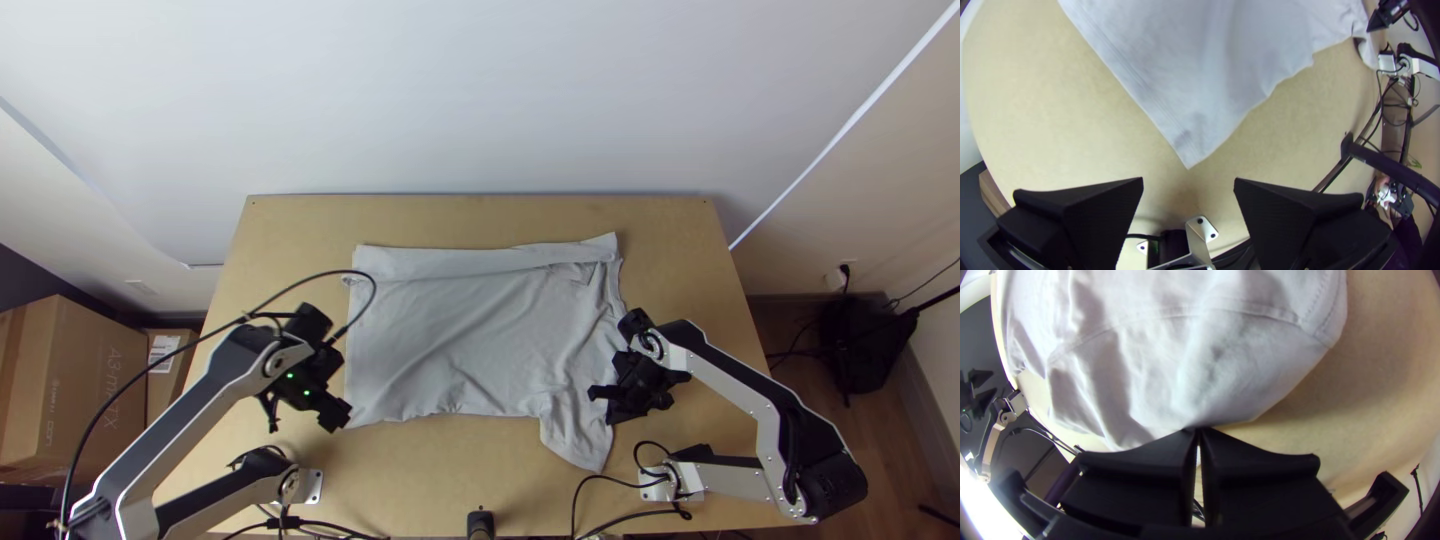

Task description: Fold the t-shirt

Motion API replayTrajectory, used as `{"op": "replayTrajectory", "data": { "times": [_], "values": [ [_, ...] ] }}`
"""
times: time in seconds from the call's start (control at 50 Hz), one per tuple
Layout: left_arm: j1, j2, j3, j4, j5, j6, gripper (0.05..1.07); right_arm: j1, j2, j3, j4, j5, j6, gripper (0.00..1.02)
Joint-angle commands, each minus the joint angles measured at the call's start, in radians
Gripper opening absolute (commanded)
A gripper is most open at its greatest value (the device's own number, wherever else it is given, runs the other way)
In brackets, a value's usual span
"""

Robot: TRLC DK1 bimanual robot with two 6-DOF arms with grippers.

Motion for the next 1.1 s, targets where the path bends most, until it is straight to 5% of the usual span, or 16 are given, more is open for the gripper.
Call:
{"op": "replayTrajectory", "data": {
  "times": [0.0, 0.26, 0.38, 0.56, 0.64, 0.8, 1.0, 1.08],
  "values": [
    [-0.086, 0.082, -0.04, 0.007, -0.001, -0.087, 0.92, 0.006, -0.002, 0.031, -0.001, -0.006, 0.023, 0.02],
    [-0.233, 0.193, -0.103, 0.113, -0.002, -0.185, 0.92, 0.002, 0.001, 0.05, -0.004, -0.006, 0.023, 0.02],
    [-0.232, 0.234, -0.129, 0.147, -0.002, -0.188, 0.81, -0.002, -0.001, 0.053, -0.009, -0.007, 0.023, 0.02],
    [-0.224, 0.273, -0.132, 0.173, -0.002, -0.191, 0.78, -0.005, -0.004, 0.05, -0.012, -0.007, 0.023, 0.02],
    [-0.215, 0.273, -0.129, 0.204, -0.002, -0.193, 0.62, -0.005, -0.005, 0.05, -0.015, -0.007, 0.023, 0.02],
    [-0.209, 0.271, -0.126, 0.227, -0.002, -0.193, 0.59, -0.003, -0.009, 0.051, -0.021, -0.007, 0.02, 0.02],
    [-0.203, 0.228, -0.133, 0.273, -0.009, -0.174, 0.1, -0.003, -0.021, 0.064, -0.038, -0.007, 0.019, 0.02],
    [-0.194, 0.202, -0.135, 0.276, -0.016, -0.159, 0.08, -0.006, -0.025, 0.071, -0.05, -0.007, 0.017, 0.02]
  ]
}}
